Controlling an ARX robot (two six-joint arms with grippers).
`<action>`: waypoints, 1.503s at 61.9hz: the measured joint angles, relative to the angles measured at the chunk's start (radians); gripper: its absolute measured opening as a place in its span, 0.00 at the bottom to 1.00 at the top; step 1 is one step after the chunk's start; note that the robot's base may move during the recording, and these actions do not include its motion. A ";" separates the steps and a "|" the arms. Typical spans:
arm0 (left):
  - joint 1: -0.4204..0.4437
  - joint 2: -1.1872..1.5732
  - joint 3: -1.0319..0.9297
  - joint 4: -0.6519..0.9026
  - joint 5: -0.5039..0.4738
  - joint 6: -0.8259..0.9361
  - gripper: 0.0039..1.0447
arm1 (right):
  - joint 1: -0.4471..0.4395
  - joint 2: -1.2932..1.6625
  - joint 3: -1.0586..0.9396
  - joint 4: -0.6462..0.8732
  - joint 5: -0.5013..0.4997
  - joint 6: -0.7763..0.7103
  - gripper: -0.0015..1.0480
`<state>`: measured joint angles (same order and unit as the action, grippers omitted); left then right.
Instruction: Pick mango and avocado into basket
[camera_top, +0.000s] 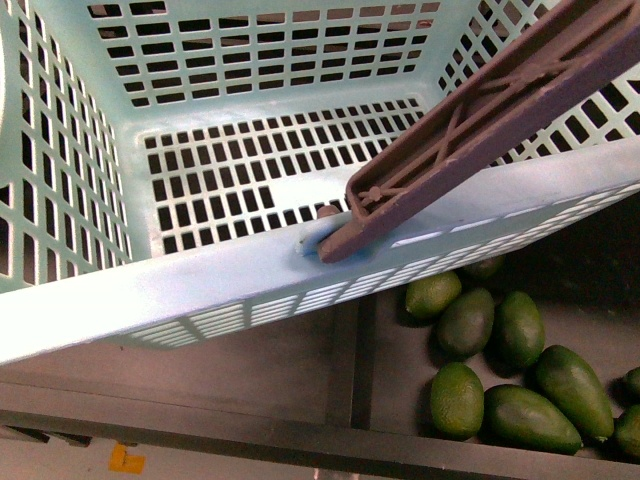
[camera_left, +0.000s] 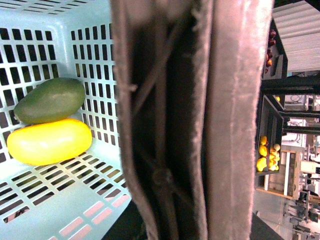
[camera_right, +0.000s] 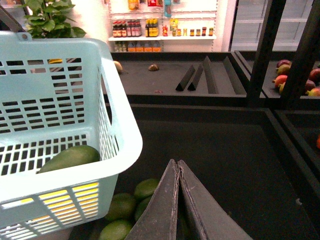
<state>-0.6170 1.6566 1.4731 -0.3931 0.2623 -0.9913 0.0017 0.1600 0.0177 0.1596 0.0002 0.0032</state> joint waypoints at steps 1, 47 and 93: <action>0.000 0.000 0.000 0.000 0.000 0.000 0.14 | 0.000 -0.025 0.000 -0.037 0.002 0.000 0.02; 0.000 0.000 0.000 0.000 0.002 0.000 0.14 | 0.000 -0.154 0.000 -0.158 0.000 0.000 0.51; 0.098 0.032 -0.108 0.381 -0.397 -0.240 0.14 | 0.000 -0.154 0.000 -0.158 0.000 0.000 0.92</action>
<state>-0.5194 1.6882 1.3651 -0.0124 -0.1352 -1.2316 0.0017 0.0055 0.0177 0.0013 0.0006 0.0029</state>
